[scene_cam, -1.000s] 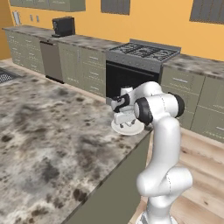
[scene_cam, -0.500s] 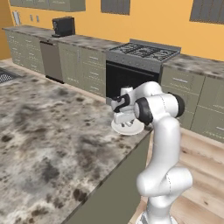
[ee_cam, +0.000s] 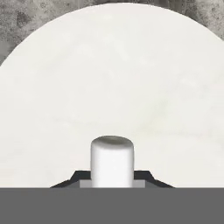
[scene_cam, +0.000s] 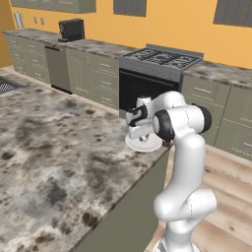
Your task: Pick the marshmallow from the counter and place it in the microwave.
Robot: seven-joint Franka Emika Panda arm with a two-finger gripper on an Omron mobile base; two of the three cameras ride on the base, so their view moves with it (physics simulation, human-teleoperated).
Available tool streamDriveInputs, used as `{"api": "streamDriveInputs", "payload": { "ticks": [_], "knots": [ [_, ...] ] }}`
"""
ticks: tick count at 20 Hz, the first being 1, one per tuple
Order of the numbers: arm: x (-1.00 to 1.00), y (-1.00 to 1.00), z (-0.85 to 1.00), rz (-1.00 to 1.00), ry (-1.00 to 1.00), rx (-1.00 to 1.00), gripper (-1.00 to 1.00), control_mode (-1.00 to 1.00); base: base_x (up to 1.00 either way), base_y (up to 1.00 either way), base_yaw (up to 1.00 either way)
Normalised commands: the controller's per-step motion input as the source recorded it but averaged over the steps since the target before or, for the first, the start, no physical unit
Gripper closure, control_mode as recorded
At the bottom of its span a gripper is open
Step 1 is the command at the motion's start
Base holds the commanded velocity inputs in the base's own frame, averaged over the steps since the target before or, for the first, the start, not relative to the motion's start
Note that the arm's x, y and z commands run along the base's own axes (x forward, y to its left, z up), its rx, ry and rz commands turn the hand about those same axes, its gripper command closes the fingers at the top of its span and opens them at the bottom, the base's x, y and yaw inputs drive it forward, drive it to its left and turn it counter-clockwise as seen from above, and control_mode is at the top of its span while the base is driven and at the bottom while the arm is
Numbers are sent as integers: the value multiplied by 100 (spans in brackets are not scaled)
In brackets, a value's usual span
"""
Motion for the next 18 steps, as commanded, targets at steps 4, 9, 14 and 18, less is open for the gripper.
{"api": "streamDriveInputs", "payload": {
  "ticks": [4,9,14,18],
  "knots": [
    [-76,0,100,3,-22,10,100,-100,0,0,0],
    [-100,1,100,0,-18,5,100,-100,0,0,0],
    [-100,1,93,0,-2,0,100,-100,0,0,0],
    [-100,3,70,-8,4,0,100,-100,0,0,0]
  ]
}}
